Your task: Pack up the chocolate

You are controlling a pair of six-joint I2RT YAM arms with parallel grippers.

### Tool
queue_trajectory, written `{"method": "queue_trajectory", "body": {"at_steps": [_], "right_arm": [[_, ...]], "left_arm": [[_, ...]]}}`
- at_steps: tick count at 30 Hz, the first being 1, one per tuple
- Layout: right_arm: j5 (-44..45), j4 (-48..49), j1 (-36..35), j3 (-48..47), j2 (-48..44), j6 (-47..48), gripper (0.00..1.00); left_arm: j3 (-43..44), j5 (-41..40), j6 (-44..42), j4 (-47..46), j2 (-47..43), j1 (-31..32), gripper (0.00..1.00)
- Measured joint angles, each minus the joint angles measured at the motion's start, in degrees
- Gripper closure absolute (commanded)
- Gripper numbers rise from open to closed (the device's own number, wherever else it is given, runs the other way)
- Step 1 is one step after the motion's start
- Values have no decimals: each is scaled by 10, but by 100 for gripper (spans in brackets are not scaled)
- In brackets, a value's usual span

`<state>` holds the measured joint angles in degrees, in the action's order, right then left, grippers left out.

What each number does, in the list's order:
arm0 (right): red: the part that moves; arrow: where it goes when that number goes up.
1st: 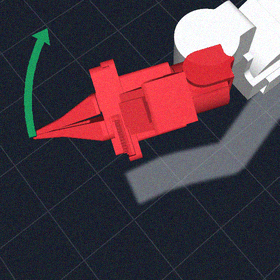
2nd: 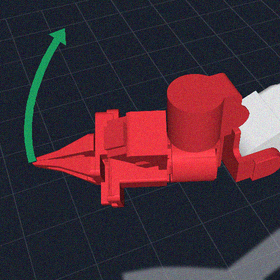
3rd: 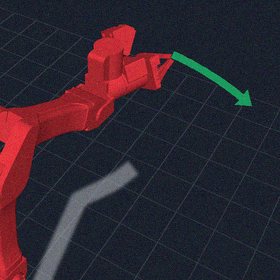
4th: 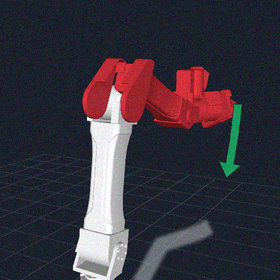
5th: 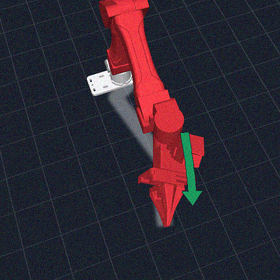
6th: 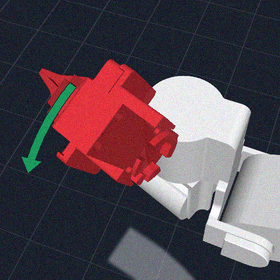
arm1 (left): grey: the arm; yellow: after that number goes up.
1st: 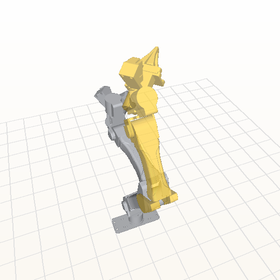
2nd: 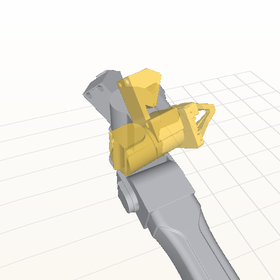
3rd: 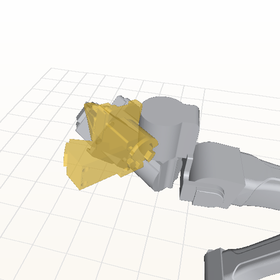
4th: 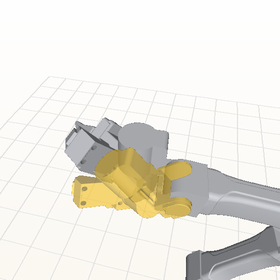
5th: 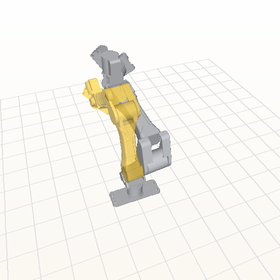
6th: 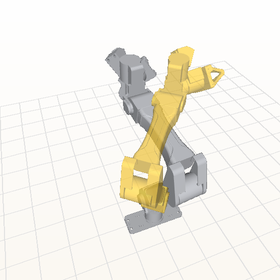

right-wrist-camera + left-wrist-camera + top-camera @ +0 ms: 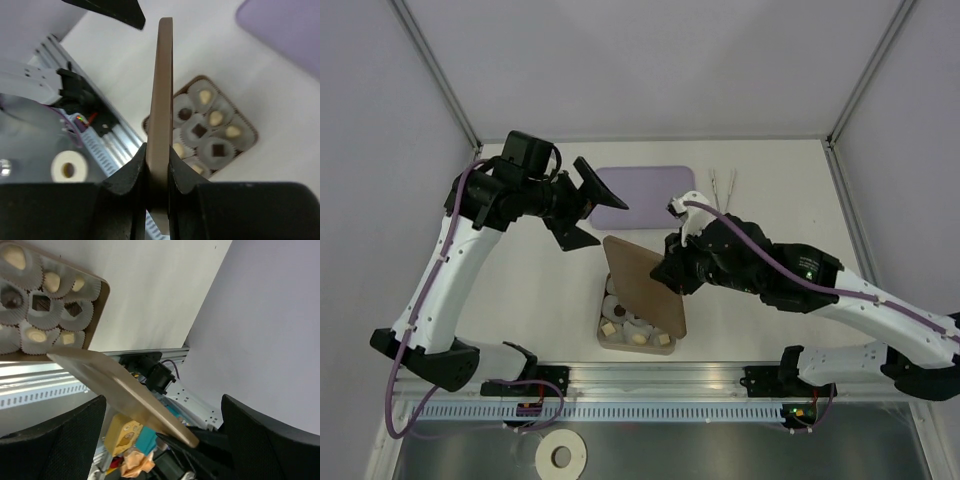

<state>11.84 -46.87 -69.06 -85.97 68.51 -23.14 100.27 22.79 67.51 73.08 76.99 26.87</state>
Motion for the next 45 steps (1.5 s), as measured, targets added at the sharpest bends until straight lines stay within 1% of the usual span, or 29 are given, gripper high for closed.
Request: {"method": "queue_trajectory", "body": {"at_steps": [4,8,11,14,21,27,34,39,42,43,45], "right_arm": [[-120,99,73,142,-71,-129,90],[-214,184,131,243,-82,-215,91],[-283,253,163,296,-69,-262,92],[-334,328,195,345,-54,-301,91],[-406,407,243,391,-23,-298,91],[-465,451,301,466,-19,-294,87],[-522,504,356,501,15,-292,77],[-553,537,383,501,63,-270,75],[-559,537,396,503,94,-252,73],[-559,536,398,506,100,-246,67],[-557,533,402,511,103,-236,61]], "left_arm": [[20,-18,-63,8,-3,-15,0],[16,-44,-120,19,-25,-26,0],[-20,-50,-148,19,-57,-26,0],[-81,-52,-161,25,-92,-26,0],[-226,-54,-165,28,-149,-26,0],[-310,-46,-169,-11,-155,-26,0],[-379,-28,-178,-62,-161,-26,0],[-412,-21,-185,-90,-160,-26,0],[-426,-16,-196,-113,-156,-26,0],[-431,-15,-200,-118,-153,-26,0],[-446,-13,-207,-132,-141,-26,1]]}}
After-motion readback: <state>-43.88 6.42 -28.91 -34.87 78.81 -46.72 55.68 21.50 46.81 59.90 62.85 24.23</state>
